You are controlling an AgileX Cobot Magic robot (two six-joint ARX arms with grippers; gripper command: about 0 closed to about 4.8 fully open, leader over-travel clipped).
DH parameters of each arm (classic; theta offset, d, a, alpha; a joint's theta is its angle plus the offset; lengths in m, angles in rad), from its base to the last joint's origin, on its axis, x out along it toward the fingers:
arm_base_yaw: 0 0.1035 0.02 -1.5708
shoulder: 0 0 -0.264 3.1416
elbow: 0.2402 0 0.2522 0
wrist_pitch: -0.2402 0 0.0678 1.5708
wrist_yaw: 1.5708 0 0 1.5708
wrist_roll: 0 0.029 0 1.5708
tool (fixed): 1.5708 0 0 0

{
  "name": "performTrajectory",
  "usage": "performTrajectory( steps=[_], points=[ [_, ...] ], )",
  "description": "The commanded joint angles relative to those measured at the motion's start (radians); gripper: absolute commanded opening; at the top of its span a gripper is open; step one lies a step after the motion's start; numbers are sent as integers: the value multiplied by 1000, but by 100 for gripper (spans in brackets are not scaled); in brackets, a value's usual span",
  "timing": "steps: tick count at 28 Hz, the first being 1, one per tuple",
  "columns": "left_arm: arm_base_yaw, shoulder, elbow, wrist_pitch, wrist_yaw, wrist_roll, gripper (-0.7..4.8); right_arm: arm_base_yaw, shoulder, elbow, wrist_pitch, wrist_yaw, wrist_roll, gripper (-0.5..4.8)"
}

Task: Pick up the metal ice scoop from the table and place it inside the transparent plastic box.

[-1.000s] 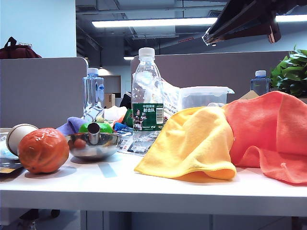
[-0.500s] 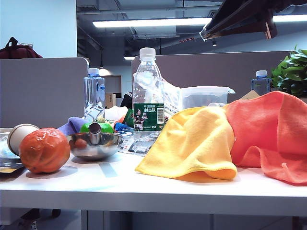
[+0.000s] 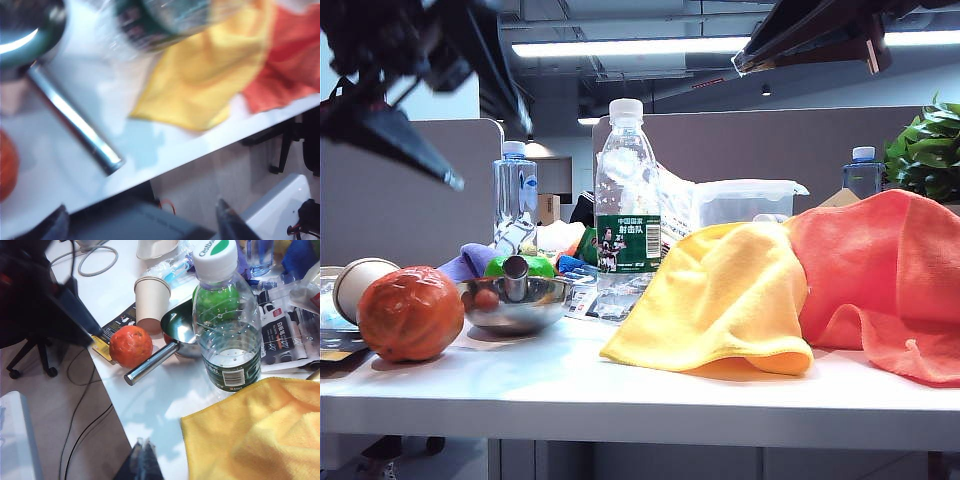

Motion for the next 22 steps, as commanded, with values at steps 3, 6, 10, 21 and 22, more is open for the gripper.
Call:
performTrajectory(
  steps=[3, 6, 10, 21, 22],
  points=[
    [-1, 85, 4, -43, 10, -82, 408, 0, -5, 5, 10, -5, -6, -2],
    [-1, 126, 3, -8, 4, -85, 408, 0, -5, 5, 10, -5, -5, -2],
    [-1, 171, 4, 104, 14, -134, 408, 0, -5, 5, 9, -5, -5, -2],
    [-2, 277, 4, 188, -14, -161, 404, 0, -5, 5, 9, -6, -5, -2],
    [-2, 277, 4, 208, -23, -167, 404, 0, -5, 5, 8, -5, -5, -2]
  ],
)
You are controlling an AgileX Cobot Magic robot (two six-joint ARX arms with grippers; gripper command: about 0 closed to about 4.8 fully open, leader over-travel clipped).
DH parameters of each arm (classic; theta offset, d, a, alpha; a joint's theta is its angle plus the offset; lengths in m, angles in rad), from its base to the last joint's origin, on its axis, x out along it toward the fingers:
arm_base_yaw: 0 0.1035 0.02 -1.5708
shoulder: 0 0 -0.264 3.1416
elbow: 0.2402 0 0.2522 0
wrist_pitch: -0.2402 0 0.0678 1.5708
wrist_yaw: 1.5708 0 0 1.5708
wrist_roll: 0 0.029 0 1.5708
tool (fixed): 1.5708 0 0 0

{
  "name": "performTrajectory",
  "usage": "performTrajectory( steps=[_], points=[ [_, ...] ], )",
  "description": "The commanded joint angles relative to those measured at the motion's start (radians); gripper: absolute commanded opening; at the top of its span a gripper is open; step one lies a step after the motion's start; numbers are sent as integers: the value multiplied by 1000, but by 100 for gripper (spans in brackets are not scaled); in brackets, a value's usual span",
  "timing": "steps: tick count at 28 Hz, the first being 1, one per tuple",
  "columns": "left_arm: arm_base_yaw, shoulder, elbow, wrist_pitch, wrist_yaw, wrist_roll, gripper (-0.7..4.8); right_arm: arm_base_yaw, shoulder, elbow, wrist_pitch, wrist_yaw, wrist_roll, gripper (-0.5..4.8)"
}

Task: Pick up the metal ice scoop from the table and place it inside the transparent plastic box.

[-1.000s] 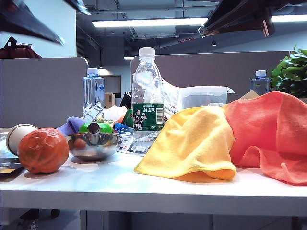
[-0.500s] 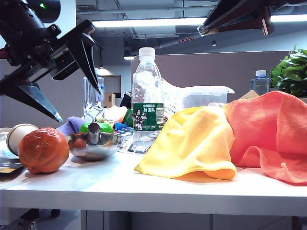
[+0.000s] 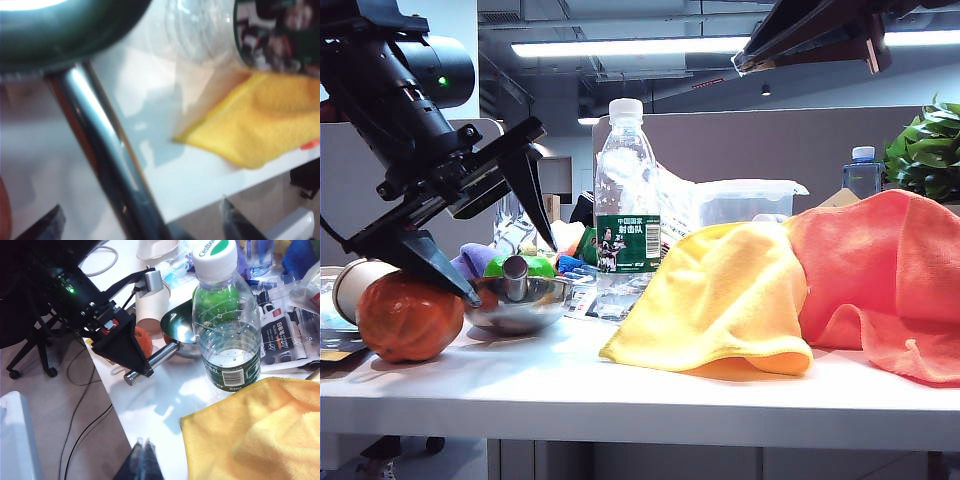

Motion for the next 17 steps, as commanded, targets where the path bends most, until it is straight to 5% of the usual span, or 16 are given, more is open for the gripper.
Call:
performTrajectory(
  steps=[1, 11, 14, 17],
  points=[
    [-1, -3, 5, 85, -25, -15, 404, 0, -5, 5, 9, -5, -5, -2],
    [-2, 60, 5, 96, 10, -26, 389, 0, -5, 5, 10, -5, -5, -2],
    [-2, 64, 5, 107, 10, -26, 264, 0, -5, 5, 10, -5, -5, -2],
    [-2, 65, 5, 113, 9, -25, 263, 0, -5, 5, 10, -5, -5, -2]
  ],
)
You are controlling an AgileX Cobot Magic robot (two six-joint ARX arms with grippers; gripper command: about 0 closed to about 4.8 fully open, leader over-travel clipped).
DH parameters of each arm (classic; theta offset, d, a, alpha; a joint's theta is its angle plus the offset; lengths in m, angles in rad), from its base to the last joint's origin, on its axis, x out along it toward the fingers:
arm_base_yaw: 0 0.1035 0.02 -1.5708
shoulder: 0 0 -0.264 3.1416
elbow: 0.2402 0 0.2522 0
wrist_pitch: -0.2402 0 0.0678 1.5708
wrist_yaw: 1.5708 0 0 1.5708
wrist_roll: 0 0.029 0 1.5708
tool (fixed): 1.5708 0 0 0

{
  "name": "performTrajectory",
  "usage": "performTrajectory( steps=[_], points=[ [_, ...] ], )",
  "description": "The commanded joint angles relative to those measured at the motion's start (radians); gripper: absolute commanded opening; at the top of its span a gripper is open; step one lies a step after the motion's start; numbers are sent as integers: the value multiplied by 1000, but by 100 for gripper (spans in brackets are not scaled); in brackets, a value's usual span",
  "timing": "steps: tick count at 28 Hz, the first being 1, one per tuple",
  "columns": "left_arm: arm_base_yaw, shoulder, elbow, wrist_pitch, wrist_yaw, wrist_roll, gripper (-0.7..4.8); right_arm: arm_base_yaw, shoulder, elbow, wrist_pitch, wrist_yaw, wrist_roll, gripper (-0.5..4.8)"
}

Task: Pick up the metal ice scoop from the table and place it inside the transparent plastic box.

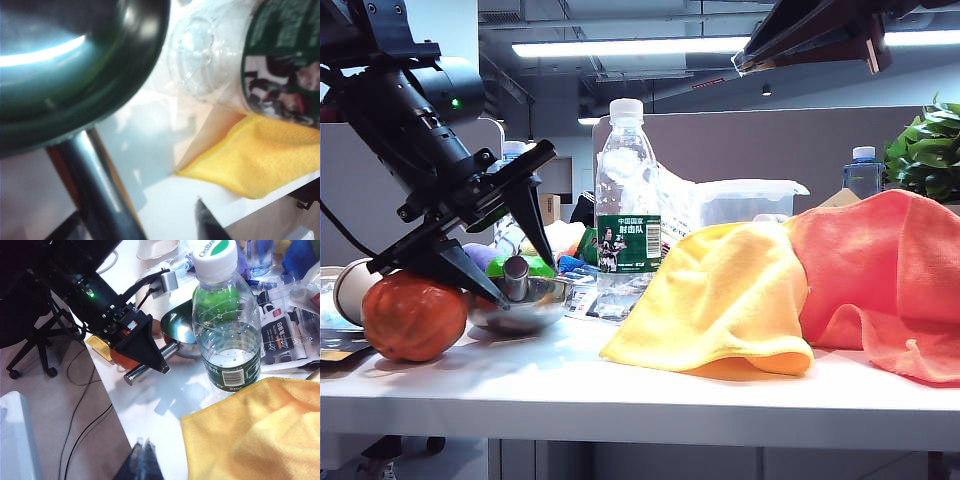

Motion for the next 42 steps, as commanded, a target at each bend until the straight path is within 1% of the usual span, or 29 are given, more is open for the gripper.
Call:
performTrajectory(
  steps=[1, 2, 4, 5, 7, 9, 14, 18, 20, 21, 28, 32, 35, 39, 42],
  points=[
    [-2, -1, 2, 8, 3, 2, 251, 0, -5, 5, 10, -5, -5, -2],
    [-2, -1, 2, 10, 3, 2, 223, 0, -5, 5, 10, -5, -5, -2],
    [-2, -1, 2, 14, 3, 3, 144, 0, -5, 5, 10, -5, -5, -2],
    [-2, -1, 2, 16, 3, 3, 131, 0, -5, 5, 11, -5, -5, -2],
    [-2, -1, 2, 23, 3, 6, 131, 0, -5, 5, 10, -5, -5, -2],
    [-2, -1, 2, 35, 3, 7, 119, 0, -5, 5, 10, -5, -5, -2],
    [-2, -1, 2, 51, 3, 32, 24, 0, -5, 5, 10, -5, -5, -2],
    [-2, -1, 2, 61, 3, 32, 15, 0, -4, 5, 11, -5, -5, -2],
    [-2, -1, 2, 68, 8, 32, -6, 0, -4, 5, 11, -2, -5, -2],
    [-2, -1, 2, 70, 8, 32, -6, 0, -4, 5, 11, -2, -5, -2],
    [-2, -4, 21, 68, 86, 32, -6, 0, -4, 5, 12, -2, -6, -2],
    [-1, -6, 70, 66, 117, 32, -6, 0, -4, 5, 12, -2, -5, -2],
    [6, -6, 119, 58, 113, 32, -6, 0, -4, 5, 11, -2, -5, -2],
    [28, -6, 173, 42, 82, 32, -6, 0, -4, 5, 10, -2, -5, -2],
    [57, -6, 197, 21, 103, 29, -6, 0, -4, 5, 10, -2, -5, -2]
  ],
)
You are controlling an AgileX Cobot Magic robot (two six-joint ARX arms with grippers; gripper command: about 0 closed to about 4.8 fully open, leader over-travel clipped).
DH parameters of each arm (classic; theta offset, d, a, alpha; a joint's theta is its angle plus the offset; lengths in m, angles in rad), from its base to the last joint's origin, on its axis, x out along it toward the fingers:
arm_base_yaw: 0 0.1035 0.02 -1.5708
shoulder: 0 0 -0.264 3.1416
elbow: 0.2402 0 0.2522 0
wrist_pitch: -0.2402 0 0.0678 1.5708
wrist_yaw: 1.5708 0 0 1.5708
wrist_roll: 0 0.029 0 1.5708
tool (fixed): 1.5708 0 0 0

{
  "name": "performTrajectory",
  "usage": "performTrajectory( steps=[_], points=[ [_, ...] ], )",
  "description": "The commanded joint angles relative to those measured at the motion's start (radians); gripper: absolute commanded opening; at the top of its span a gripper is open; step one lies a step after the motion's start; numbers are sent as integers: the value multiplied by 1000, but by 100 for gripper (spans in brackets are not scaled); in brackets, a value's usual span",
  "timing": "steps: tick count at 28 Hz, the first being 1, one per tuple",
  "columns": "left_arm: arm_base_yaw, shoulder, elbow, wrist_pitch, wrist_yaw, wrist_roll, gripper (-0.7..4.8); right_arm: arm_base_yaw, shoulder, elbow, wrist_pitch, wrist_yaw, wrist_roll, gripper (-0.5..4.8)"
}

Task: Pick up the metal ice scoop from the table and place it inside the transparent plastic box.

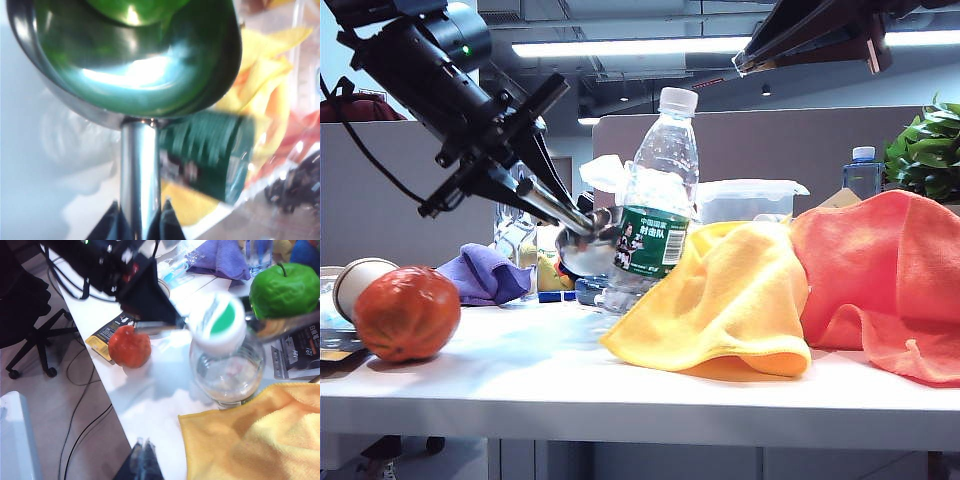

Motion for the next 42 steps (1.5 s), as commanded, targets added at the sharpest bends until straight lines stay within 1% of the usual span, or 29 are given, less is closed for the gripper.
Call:
performTrajectory(
  steps=[1, 8, 11, 18, 27, 35, 37, 40, 42],
  points=[
    [35, -11, 30, -11, 23, 7, -6, 1, -4, 5, 10, -3, -5, -2],
    [101, -25, 51, -92, 34, 48, -6, 1, -4, 5, 14, -2, -5, -2],
    [111, -36, 51, -92, 35, 48, -6, 1, -4, 5, 18, 7, -5, -2],
    [111, -42, 75, -66, 82, 42, -6, 1, -3, 5, 18, 27, -5, -2],
    [111, -42, 81, -10, 167, -19, -6, 1, -3, 5, 17, 27, -5, -2],
    [111, -43, 81, 68, 289, -85, -6, 1, -3, 5, 18, 28, -5, -2],
    [111, -43, 81, 87, 306, -93, -6, 1, -3, 5, 18, 31, -5, -2],
    [111, -43, 81, 100, 334, -96, -6, 1, -4, 5, 21, 69, -5, -2],
    [109, -43, 81, 104, 359, -95, -6, 0, -11, 5, 22, 114, -5, -2]
  ],
)
